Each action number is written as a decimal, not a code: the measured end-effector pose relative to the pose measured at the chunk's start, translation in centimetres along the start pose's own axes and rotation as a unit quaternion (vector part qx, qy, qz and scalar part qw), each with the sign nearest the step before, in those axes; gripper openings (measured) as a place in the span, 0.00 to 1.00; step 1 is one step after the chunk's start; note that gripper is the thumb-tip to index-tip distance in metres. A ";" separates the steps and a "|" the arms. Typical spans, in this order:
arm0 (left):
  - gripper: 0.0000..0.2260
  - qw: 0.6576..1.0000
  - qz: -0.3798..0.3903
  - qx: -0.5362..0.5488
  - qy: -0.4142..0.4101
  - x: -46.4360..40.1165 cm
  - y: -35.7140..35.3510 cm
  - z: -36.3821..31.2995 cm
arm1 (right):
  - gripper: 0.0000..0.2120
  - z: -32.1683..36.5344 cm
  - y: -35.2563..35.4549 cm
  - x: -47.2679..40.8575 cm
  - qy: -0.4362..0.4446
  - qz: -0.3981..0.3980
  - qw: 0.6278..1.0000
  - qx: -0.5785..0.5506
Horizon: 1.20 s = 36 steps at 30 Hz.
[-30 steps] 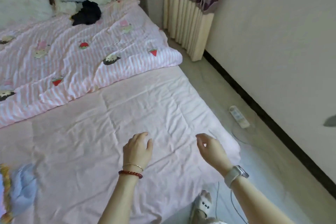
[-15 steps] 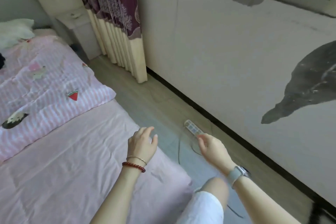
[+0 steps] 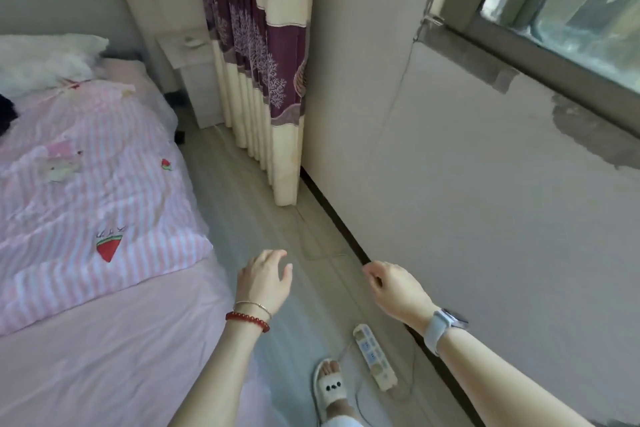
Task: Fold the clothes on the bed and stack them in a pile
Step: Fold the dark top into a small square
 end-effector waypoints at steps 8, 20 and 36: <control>0.15 0.994 -0.052 -0.010 0.100 -8.6 7.1 2.2 | 0.10 6.6 5.2 -13.9 0.137 0.066 0.988 0.008; 0.16 0.938 -0.193 0.024 0.289 -21.6 18.3 14.8 | 0.12 26.9 4.4 -36.1 0.329 0.131 0.935 0.011; 0.18 0.789 -0.331 0.139 0.499 -34.0 34.3 38.7 | 0.19 64.2 -0.5 -57.7 0.558 0.255 0.786 0.071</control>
Point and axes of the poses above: each hand's wrist, its own x-axis away from the middle knuckle, its own y-axis out of the back of the hand, z = x × y, the point moved 5 cm from there along -x, towards the middle knuckle, and after that the axes turned 2 degrees about x, right-handed, at the moved point
